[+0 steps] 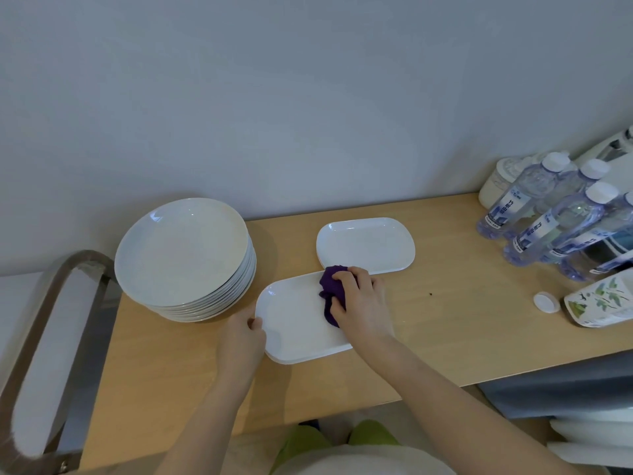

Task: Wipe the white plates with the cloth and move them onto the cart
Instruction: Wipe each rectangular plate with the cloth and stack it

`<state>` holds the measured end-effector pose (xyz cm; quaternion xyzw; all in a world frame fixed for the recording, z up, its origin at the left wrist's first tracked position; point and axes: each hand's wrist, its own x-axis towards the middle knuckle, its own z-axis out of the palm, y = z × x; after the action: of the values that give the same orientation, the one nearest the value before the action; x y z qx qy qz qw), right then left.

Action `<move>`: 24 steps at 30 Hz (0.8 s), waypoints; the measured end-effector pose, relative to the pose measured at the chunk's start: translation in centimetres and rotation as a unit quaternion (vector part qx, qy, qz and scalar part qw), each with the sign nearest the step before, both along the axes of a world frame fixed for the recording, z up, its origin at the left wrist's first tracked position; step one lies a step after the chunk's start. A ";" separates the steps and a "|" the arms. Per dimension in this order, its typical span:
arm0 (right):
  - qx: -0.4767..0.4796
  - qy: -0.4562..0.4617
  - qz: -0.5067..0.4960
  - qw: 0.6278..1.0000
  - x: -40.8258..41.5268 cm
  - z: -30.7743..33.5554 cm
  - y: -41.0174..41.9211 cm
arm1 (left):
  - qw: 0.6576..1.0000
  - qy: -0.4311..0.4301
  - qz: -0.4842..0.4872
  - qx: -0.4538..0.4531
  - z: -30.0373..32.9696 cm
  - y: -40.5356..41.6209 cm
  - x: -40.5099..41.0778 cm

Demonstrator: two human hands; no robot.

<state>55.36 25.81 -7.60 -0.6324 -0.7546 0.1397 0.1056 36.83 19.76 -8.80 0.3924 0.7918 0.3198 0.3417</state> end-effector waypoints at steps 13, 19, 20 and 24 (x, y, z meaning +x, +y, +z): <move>0.042 -0.081 0.012 0.996 2.6 1.4 0.7 | 0.999 0.046 -0.013 -0.016 0.2 -0.2 0.5; 0.044 -0.005 -0.071 0.997 7.1 2.3 0.8 | 0.997 0.074 0.017 -0.029 0.6 -0.2 1.0; 0.041 0.008 -0.085 0.996 7.9 2.3 0.8 | 0.995 0.092 0.023 -0.026 0.7 -0.1 1.2; 0.009 0.017 -0.115 0.993 9.8 1.5 0.5 | 0.982 0.190 0.013 0.019 1.7 0.7 2.5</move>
<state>65.17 26.35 -6.05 -0.7116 -0.6761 0.1307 0.1389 39.31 20.46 -7.12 0.4424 0.8409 0.2591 0.1732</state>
